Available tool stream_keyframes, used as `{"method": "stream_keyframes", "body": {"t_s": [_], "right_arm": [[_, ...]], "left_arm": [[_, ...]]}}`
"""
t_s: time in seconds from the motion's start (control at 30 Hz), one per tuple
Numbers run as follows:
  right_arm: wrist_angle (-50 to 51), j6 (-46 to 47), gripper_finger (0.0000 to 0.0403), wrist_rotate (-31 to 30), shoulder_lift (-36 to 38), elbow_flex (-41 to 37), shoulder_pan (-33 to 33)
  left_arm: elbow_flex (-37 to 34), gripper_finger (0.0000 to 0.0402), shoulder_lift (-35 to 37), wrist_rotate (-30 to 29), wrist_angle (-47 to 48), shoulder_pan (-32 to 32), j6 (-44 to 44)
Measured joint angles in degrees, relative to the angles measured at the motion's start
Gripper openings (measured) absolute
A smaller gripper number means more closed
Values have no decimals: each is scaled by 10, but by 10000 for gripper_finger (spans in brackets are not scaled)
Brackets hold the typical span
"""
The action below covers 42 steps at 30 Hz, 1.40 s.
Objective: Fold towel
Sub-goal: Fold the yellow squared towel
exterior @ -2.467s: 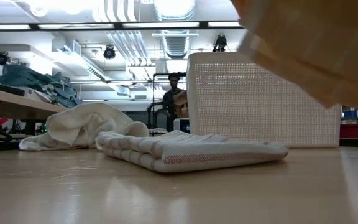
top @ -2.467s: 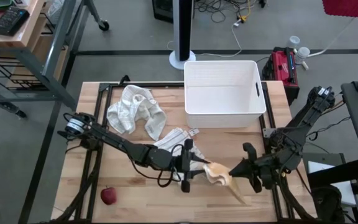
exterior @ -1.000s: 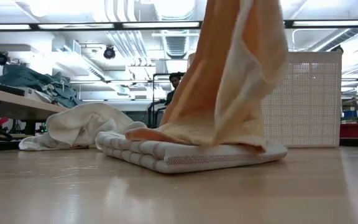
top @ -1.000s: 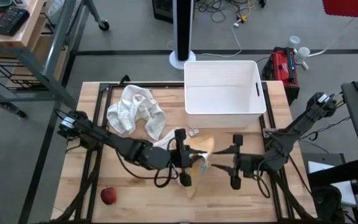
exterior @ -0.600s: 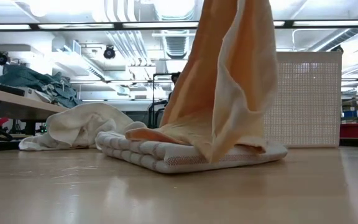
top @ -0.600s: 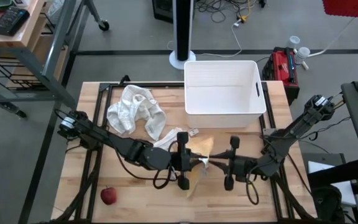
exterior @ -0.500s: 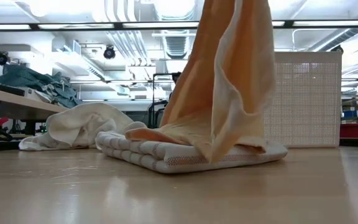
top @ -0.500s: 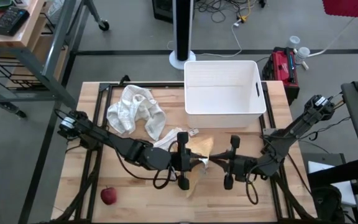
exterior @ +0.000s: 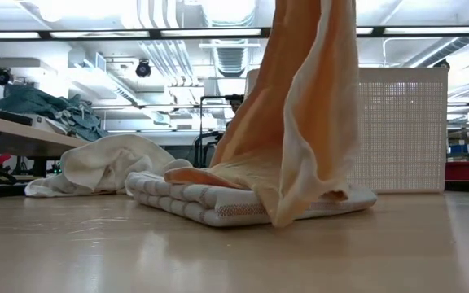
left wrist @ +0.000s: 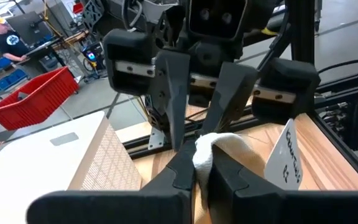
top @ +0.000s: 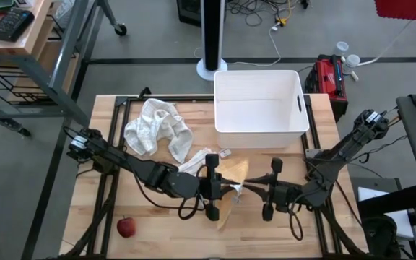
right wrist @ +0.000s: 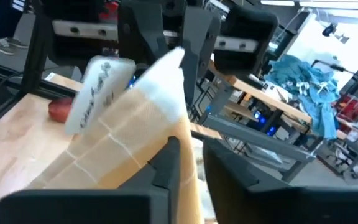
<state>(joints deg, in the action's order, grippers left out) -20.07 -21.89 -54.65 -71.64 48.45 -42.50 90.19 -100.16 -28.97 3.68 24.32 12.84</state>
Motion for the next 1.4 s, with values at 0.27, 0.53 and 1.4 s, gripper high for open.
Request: {"method": "stream_keyframes", "body": {"t_s": [0.27, 0.53, 1.4], "right_arm": [[25, 37, 125, 41, -10, 0, 15], [22, 14, 12, 40, -9, 0, 18], [81, 43, 0, -93, -1, 0, -8]], "left_arm": [[0, 10, 0, 6, -2, 0, 0], [0, 11, 0, 29, 5, 0, -3], [0, 3, 2, -54, 86, 5, -50]]}}
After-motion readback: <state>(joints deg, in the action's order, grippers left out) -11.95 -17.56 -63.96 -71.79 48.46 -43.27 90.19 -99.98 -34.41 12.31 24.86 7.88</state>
